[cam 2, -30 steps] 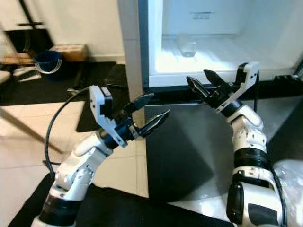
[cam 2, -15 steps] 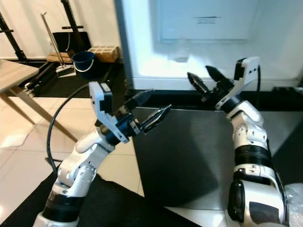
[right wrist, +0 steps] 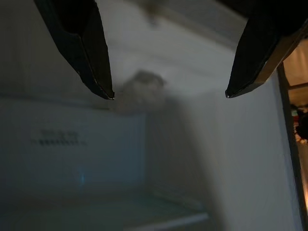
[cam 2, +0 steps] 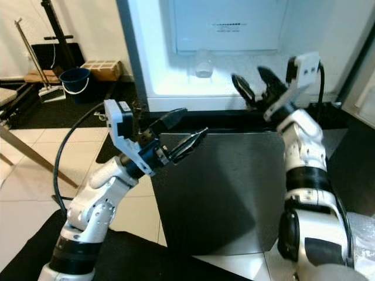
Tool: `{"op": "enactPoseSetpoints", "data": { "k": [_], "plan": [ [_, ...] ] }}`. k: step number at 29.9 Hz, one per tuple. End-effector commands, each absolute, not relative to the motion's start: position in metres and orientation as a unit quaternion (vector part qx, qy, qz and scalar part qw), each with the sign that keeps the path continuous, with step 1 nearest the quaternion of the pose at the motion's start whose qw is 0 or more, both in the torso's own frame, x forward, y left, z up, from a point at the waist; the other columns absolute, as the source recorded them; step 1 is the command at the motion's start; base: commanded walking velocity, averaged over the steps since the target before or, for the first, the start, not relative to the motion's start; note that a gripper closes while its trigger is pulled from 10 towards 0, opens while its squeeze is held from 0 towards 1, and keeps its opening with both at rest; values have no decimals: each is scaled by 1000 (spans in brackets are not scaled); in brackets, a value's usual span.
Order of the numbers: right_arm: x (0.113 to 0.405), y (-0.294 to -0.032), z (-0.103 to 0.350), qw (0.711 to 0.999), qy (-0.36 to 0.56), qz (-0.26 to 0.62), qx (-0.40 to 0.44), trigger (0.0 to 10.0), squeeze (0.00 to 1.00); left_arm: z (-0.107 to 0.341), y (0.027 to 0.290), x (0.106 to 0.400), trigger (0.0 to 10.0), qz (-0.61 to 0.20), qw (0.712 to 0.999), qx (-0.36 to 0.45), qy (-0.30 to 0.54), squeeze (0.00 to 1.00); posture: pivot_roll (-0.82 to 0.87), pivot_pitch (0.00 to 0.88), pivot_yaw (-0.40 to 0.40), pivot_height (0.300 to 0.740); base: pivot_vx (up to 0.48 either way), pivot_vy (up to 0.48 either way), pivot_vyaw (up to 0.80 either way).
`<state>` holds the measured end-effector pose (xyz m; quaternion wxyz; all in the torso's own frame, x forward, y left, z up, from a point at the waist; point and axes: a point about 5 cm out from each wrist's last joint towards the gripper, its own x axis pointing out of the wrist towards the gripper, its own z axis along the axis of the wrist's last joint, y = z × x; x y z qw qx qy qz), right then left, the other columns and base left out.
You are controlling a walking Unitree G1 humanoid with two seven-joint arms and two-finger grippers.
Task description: Restocking fridge
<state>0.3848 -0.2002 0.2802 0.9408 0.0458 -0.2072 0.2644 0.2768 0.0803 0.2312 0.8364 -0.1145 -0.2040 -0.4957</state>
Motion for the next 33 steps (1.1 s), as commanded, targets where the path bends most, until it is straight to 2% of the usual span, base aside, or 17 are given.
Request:
{"op": "enactPoseSetpoints", "data": {
  "k": [1,2,4,6,7,8,10,13,18,22,24,33],
  "plan": [
    [389,-196,278,945,-193,260,39,10000,0,231,89,280,10000,-481,846,-101,-204,0,18,0,-7,740,0,0,0],
    [389,-196,278,945,-193,260,39,10000,0,231,89,280,10000,-481,846,-101,-204,0,18,0,-7,740,0,0,0],
    [396,-194,286,952,-185,242,31,10000,0,231,106,287,10000,-442,870,-85,-203,0,28,0,-10,740,0,0,0],
    [396,-194,286,952,-185,242,31,10000,0,231,106,287,10000,-442,870,-85,-203,0,28,0,-10,740,0,0,0],
    [400,-195,289,957,-179,226,25,10000,0,231,118,292,10000,-415,884,-77,-201,0,32,0,-9,740,0,0,0],
    [400,-195,289,957,-179,226,25,10000,0,231,118,292,10000,-415,884,-77,-201,0,32,0,-9,740,0,0,0],
    [406,-194,297,965,-167,200,6,10000,0,229,136,297,10000,-360,910,-69,-195,0,46,0,-8,740,0,0,0],
    [411,-190,309,970,-164,180,-1,10000,0,228,142,296,10000,-332,921,-69,-194,0,55,0,-9,740,0,0,0],
    [415,-185,320,970,-169,174,12,10000,0,229,138,292,10000,-334,918,-75,-198,0,62,11,-12,740,0,0,0],
    [419,-173,330,971,-164,175,21,10000,0,231,136,289,10000,-326,919,-82,-204,0,73,35,-22,740,0,0,0],
    [422,-158,333,972,-148,182,23,10000,0,235,132,285,10000,-319,919,-88,-214,0,87,62,-38,740,0,0,0],
    [425,-139,337,973,-135,185,31,10000,0,242,128,282,10000,-313,919,-90,-224,0,108,90,-57,740,0,0,0]
  ]
}}
